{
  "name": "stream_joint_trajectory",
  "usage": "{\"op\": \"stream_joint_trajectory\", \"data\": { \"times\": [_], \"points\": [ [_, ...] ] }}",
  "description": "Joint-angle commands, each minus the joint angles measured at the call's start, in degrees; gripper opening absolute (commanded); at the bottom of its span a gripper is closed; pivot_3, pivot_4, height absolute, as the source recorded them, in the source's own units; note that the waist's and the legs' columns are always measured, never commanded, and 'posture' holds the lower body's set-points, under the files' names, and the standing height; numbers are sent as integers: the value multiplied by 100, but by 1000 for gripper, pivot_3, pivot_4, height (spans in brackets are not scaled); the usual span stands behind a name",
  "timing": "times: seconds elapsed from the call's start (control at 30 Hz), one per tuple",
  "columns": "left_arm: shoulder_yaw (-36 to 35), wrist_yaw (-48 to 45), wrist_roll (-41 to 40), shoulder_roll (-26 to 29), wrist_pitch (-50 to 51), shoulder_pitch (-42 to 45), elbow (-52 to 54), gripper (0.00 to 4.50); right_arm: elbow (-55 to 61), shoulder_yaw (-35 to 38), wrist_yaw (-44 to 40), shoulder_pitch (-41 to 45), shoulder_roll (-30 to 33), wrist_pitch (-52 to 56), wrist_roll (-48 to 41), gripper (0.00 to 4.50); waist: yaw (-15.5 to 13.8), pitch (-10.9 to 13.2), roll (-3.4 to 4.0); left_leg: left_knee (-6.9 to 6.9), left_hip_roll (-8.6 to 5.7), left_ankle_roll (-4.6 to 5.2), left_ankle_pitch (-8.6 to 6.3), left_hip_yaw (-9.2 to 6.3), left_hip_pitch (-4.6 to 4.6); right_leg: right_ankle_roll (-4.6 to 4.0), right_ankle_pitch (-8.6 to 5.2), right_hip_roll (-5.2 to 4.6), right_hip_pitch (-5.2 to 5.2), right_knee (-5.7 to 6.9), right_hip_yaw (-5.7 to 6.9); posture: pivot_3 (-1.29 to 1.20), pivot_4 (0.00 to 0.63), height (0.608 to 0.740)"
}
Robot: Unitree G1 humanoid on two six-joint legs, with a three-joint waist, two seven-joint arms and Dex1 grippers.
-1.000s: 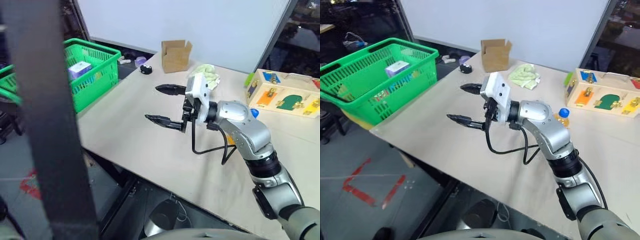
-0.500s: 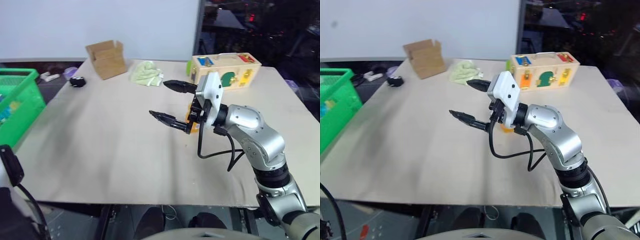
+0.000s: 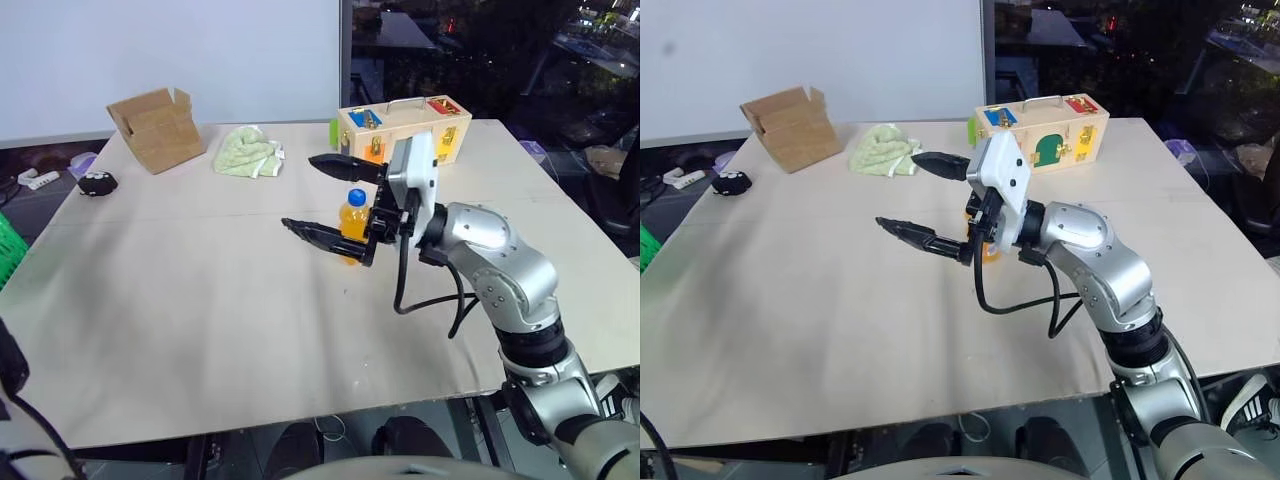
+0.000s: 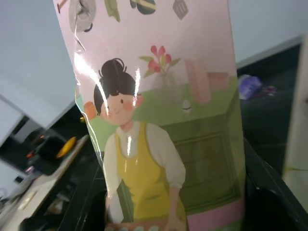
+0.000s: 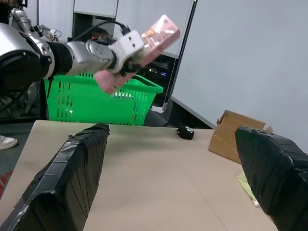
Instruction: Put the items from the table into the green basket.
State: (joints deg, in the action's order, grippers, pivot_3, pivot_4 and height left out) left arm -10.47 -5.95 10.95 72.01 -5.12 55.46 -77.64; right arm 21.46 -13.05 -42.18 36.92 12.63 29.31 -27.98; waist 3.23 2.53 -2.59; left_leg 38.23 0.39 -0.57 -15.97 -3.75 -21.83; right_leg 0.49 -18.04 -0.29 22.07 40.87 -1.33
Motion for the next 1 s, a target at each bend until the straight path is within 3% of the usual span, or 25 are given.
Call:
{"op": "stream_joint_trajectory", "data": {
  "times": [0.03,0.33,0.5,0.7,1.0],
  "points": [
    [-97,215,-48,357,-73,-70,134,2376,21,39,-56,136,-46,-221,10,4500,-6,1,1,0,0,0,0,1,0,0,0,0,0,1,-1,93,15,740],
    [-482,-919,-646,35,-383,438,284,2376,-139,7,-151,65,1,-412,117,4500,-206,0,-1,0,-3,0,0,5,-5,0,0,-7,5,3,2,104,16,740],
    [-380,-372,-512,203,-365,696,307,2376,-111,-47,-133,23,-7,-422,145,4500,-272,-2,-9,5,-4,0,0,0,-12,0,0,-8,5,1,8,105,24,740],
    [165,-1,95,472,-475,207,197,2376,-110,-58,-157,-29,-85,-468,67,4500,-257,3,0,3,-8,0,0,6,-7,1,0,-11,5,1,3,107,27,740],
    [91,223,148,661,-456,-936,46,2376,-149,68,-442,-48,-210,-678,-205,4500,-296,1,-4,4,-10,0,0,2,-6,1,0,-19,2,4,10,98,25,740]
  ]
}}
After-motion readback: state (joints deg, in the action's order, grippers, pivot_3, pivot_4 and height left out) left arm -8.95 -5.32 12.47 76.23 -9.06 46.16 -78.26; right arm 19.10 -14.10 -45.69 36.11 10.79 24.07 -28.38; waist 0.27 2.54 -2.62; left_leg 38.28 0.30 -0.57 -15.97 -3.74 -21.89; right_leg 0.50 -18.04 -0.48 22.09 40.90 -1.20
